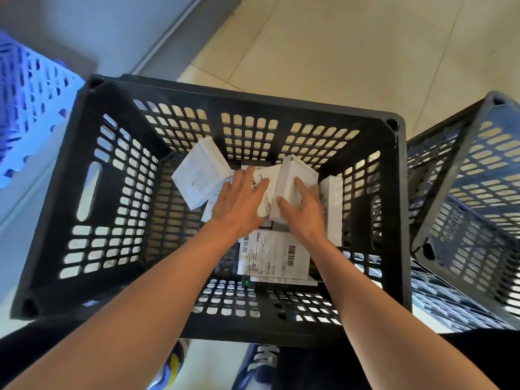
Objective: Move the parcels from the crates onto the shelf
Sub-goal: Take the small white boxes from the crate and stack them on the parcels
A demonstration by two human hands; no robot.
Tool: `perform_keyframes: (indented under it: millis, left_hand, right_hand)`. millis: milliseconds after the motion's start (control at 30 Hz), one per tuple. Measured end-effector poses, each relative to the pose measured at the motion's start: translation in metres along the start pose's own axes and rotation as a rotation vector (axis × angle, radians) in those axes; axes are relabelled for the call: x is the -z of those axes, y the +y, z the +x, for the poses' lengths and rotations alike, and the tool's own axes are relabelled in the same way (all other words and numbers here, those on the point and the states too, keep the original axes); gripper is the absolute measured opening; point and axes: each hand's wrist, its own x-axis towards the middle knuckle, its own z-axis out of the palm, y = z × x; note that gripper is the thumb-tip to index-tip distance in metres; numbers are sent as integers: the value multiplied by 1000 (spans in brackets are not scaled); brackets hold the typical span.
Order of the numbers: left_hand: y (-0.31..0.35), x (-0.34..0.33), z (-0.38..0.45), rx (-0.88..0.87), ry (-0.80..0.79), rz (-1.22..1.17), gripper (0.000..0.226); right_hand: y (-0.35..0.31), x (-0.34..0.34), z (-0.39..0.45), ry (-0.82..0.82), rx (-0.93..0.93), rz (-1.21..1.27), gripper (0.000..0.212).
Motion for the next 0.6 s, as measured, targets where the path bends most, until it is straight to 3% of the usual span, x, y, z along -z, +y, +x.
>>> perform_keyframes:
  millis: [233, 600]
  left_hand:
    - [-4, 14, -16, 27, 69, -34, 86]
    - [-10, 75, -89, 153, 210, -64, 90]
  right_hand:
    - [-6, 14, 0, -26, -18, 133, 73]
    - [-60, 57, -53, -54, 152, 46, 76]
